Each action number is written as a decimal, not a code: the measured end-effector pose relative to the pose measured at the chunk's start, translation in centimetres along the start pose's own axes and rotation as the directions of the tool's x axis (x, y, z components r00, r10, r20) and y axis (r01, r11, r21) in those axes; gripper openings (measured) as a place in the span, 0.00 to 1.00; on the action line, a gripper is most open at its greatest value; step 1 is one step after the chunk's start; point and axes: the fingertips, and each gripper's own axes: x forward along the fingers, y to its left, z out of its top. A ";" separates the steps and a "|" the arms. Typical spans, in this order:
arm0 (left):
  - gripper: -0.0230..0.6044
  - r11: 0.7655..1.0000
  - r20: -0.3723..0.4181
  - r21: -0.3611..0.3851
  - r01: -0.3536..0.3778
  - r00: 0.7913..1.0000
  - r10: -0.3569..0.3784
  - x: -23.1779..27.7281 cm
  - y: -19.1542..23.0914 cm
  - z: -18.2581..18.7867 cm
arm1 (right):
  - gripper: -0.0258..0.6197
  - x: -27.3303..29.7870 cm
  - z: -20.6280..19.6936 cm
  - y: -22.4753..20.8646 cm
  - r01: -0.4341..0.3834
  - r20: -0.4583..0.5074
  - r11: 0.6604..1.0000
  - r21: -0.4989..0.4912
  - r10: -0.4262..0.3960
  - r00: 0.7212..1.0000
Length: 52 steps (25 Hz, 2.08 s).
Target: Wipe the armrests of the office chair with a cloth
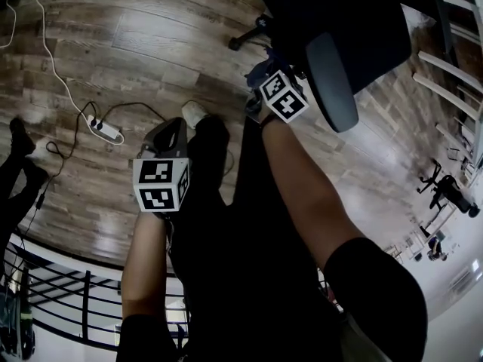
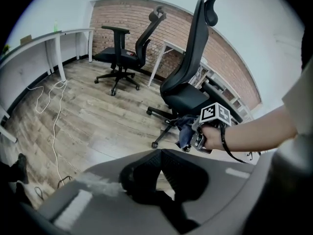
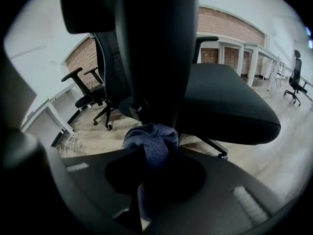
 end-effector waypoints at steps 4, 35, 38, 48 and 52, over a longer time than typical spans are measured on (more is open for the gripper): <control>0.04 1.000 0.018 0.027 0.009 1.000 -0.009 -0.6 -1.3 1.4 | 0.16 -2.0 1.2 -0.1 -0.010 0.030 1.000 0.015 0.009 1.000; 0.04 0.969 0.259 0.248 0.012 0.963 -0.079 -9.4 -14.2 18.7 | 0.16 -27.4 17.1 2.7 -0.338 0.176 0.868 -0.365 0.421 0.890; 0.04 0.963 0.268 0.266 0.037 0.957 -0.111 -9.1 -16.6 20.2 | 0.16 -28.9 19.7 2.3 -0.321 0.220 0.850 -0.418 0.438 0.872; 0.04 0.935 0.292 0.345 0.080 0.938 -0.188 -5.7 -29.4 23.1 | 0.16 -31.2 26.0 -6.9 -0.286 0.291 0.851 -0.440 0.436 0.851; 0.04 0.933 0.328 0.350 0.090 0.921 -0.212 -4.0 -36.9 23.5 | 0.16 -31.0 28.6 -13.5 -0.297 0.286 0.850 -0.435 0.443 0.850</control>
